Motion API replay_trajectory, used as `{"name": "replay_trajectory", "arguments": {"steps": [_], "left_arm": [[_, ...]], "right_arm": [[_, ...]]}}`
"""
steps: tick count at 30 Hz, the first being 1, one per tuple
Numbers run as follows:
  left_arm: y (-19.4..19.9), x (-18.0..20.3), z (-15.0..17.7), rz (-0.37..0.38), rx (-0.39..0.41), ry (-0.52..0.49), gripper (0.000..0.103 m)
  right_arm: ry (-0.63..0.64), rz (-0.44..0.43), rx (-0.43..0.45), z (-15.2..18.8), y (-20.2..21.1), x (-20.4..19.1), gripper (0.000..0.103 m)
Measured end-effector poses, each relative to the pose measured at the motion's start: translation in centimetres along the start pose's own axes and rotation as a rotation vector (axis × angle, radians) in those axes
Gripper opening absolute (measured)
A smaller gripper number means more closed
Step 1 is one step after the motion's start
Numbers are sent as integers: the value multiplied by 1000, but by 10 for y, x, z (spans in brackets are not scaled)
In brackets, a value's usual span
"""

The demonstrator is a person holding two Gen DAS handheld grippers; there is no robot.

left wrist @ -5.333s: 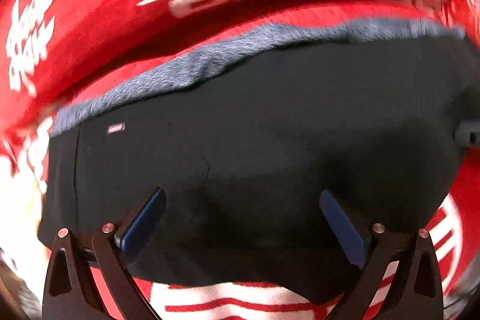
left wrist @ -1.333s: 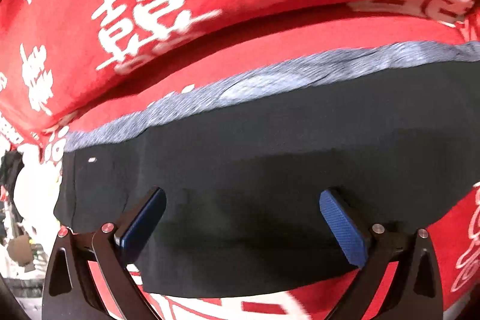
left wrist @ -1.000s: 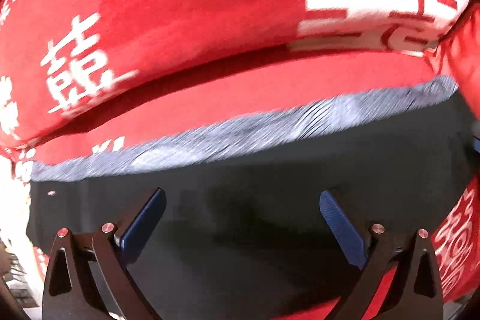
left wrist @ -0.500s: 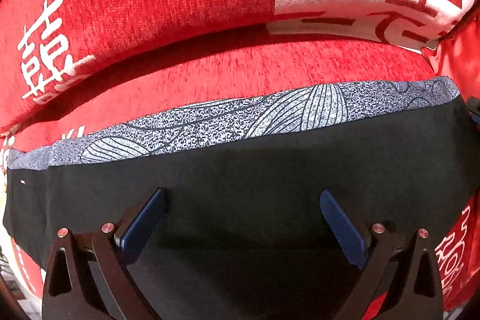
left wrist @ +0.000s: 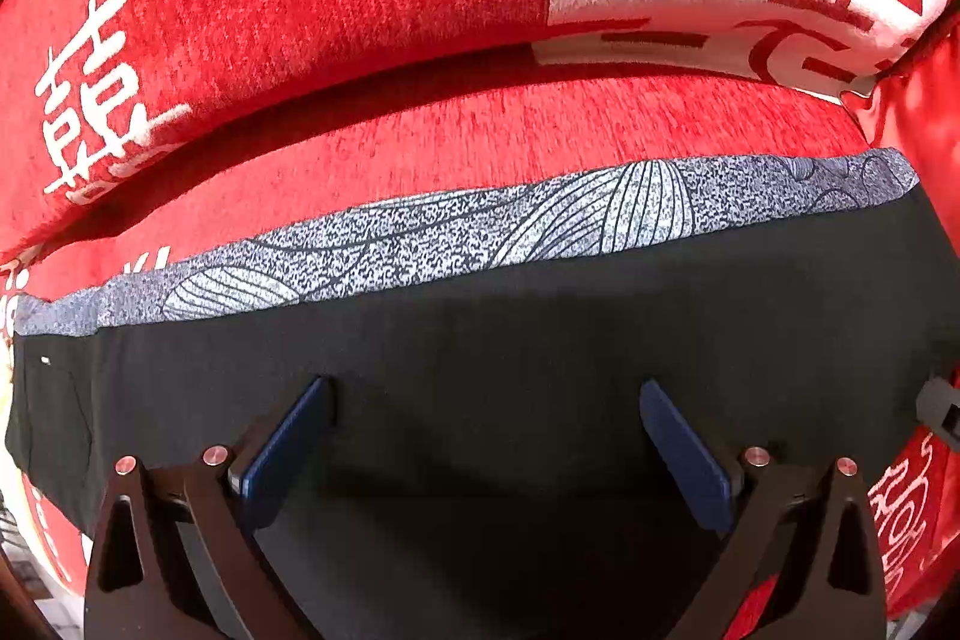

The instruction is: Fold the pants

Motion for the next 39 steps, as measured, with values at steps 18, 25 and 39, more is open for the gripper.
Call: {"name": "replay_trajectory", "arguments": {"steps": [18, 25, 39], "left_arm": [[3, -17, 44, 41, -12, -7, 103], [26, -93, 88, -57, 36, 84, 103], [-4, -226, 164, -160, -36, 255, 103]], "right_arm": [[102, 100, 7, 13, -25, -17, 39], [130, 139, -10, 14, -22, -25, 42], [122, 95, 0, 48, -1, -39, 43]]}}
Point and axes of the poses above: each gripper's, at about its wrist camera, not at the fingertips, and y roughly against the way its jaws point, x to its right, z to its underside, the point moved 1 cm from there along -y, roughly the way its jaws point, and after that the axes turned 15 degrees about -x, right-handed, at the moved point
